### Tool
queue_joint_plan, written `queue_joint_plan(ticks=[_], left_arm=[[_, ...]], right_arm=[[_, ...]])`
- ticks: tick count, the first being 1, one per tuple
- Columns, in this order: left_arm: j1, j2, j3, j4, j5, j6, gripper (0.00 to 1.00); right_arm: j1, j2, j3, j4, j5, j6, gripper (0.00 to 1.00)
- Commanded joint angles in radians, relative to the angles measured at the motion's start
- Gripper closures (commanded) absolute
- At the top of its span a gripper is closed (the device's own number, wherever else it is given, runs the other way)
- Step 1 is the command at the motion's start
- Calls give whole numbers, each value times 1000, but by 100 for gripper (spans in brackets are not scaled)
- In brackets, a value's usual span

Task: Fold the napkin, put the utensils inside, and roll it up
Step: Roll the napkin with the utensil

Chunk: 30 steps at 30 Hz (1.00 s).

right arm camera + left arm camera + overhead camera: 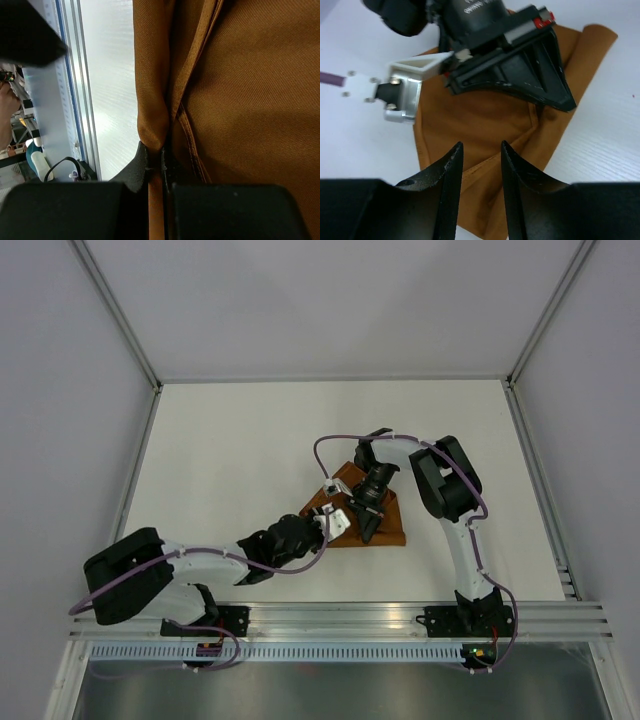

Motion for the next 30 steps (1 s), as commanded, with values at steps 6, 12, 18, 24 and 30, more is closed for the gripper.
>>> queue_joint_plan(ticks=[6, 12, 18, 24, 30], left_arm=[[-113, 267, 154, -5, 83, 145, 53], [-140, 356, 202, 1, 105, 157, 50], [-140, 393, 211, -14, 91, 175, 50], [-135, 431, 214, -28, 71, 195, 49], [-107, 445, 222, -80, 95, 174, 51]], right_arm=[[-5, 67, 1, 150, 146, -13, 99], [-5, 71, 7, 151, 151, -6, 100], [-6, 76, 12, 148, 151, -4, 99], [-6, 81, 17, 144, 152, -1, 100], [-6, 85, 23, 139, 152, -3, 100]])
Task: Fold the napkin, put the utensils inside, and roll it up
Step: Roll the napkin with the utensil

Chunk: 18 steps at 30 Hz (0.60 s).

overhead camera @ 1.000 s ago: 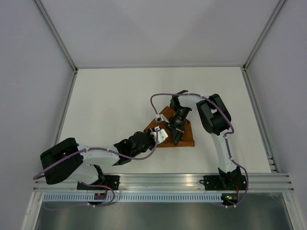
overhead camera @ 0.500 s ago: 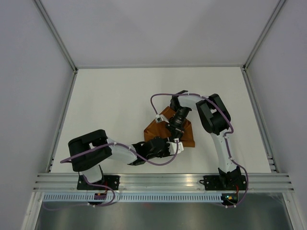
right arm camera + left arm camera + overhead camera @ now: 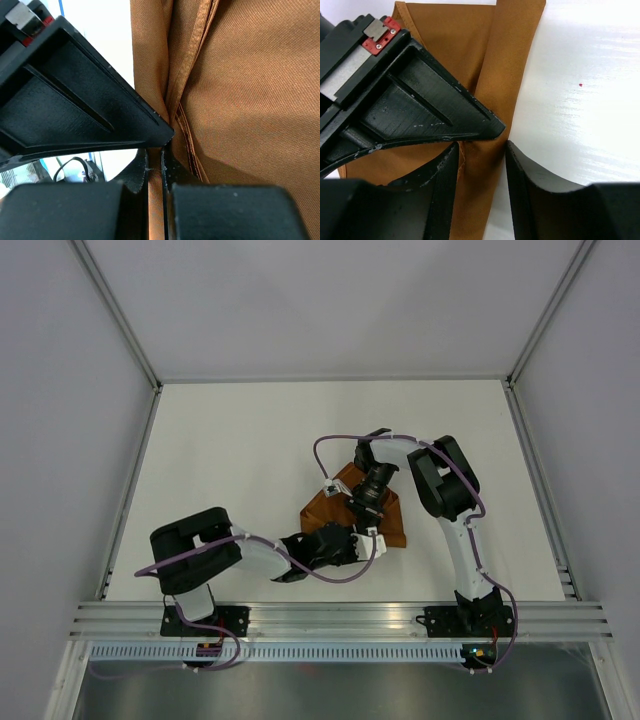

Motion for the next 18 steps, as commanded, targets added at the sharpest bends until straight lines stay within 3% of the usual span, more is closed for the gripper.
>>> queue_joint_plan(ticks=[1, 3, 7, 9, 16, 18], left_arm=[[21, 40, 27, -87, 33, 15, 53], [33, 44, 37, -127, 59, 2, 61], [63, 56, 63, -179, 119, -21, 88], [75, 64, 74, -201, 183, -28, 98], [141, 61, 80, -247, 372, -94, 98], [164, 61, 80, -247, 425, -116, 98]], right_arm=[[-3, 62, 6, 163, 151, -33, 99], [-5, 62, 8, 161, 151, -33, 100], [-5, 59, 9, 160, 145, -33, 99], [-5, 55, 11, 160, 142, -31, 94], [-19, -46, 11, 164, 90, -7, 57], [-35, -103, 14, 170, 70, 6, 54]])
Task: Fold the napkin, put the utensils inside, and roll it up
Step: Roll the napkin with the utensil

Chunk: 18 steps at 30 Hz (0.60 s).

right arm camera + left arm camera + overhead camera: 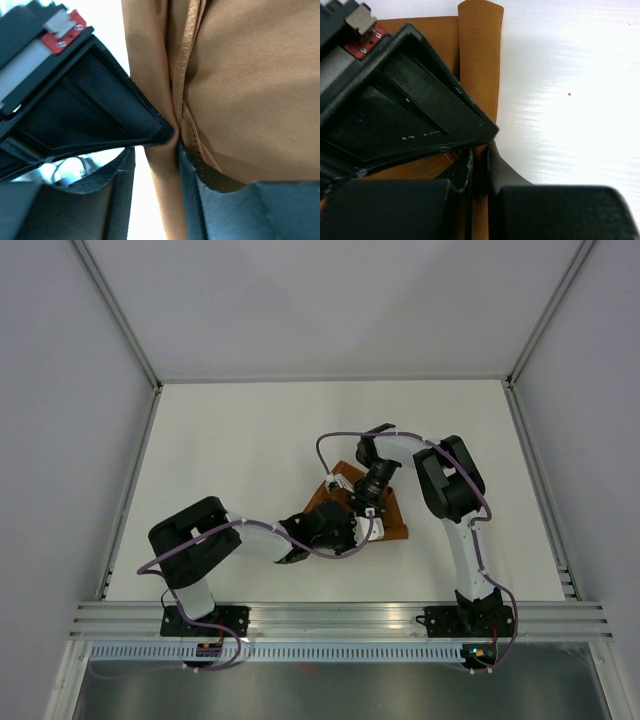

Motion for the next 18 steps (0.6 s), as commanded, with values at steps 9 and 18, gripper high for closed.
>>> queue_joint_plan(ticks=[9, 18], left_arm=[[144, 69, 18, -141, 364, -170, 98], [245, 163, 92, -181, 607, -279, 98]], right_arm=[[-195, -330, -104, 466, -37, 168, 50], [-256, -750, -636, 920, 21, 115, 46]])
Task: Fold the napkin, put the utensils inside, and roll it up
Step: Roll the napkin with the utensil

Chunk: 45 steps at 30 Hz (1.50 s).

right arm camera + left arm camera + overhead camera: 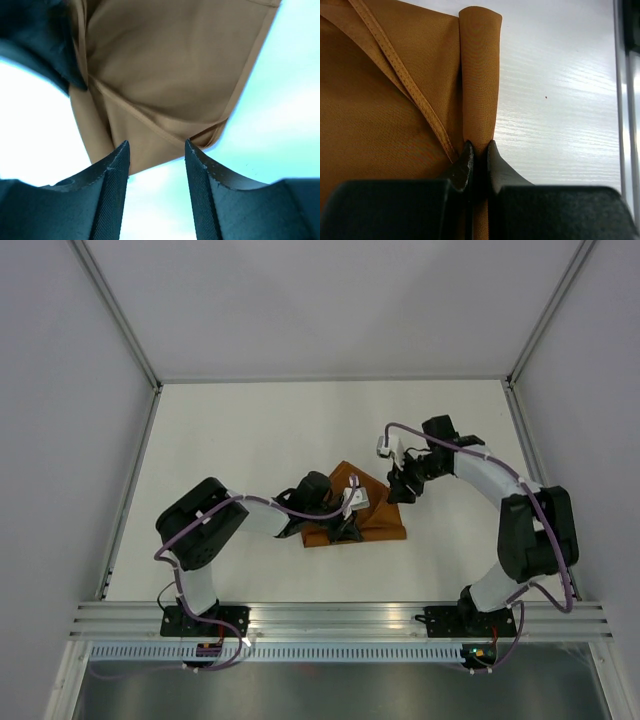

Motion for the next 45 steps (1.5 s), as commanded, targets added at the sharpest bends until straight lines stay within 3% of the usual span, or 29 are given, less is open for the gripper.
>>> queue_joint_plan(ticks=[1, 6, 12, 17, 28, 31, 38, 42, 43, 45], left_arm=[[29, 79, 17, -140, 144, -82, 98], [64, 137, 57, -161, 233, -137, 98], [94, 179, 90, -173, 296, -194, 98], [94, 220, 129, -215, 307, -199, 98], [98, 240, 150, -249, 313, -203, 98], [98, 240, 150, -252, 314, -203, 98], [100, 236, 150, -255, 297, -203, 97], [104, 201, 135, -220, 259, -217, 82], [107, 176, 129, -210, 238, -231, 75], [109, 155, 130, -204, 218, -232, 73]], right_arm=[[32, -171, -194, 255, 21, -71, 46], [125, -308, -365, 352, 74, -116, 46], [320, -456, -592, 560, 260, -75, 41], [429, -441, -610, 590, 330, -49, 40], [544, -391, -636, 622, 409, -33, 42], [566, -381, -647, 632, 439, -32, 45], [586, -326, -644, 636, 466, -32, 67], [586, -306, -637, 607, 476, -35, 87], [586, -302, -635, 599, 478, -35, 89], [586, -290, -621, 579, 476, -35, 94]])
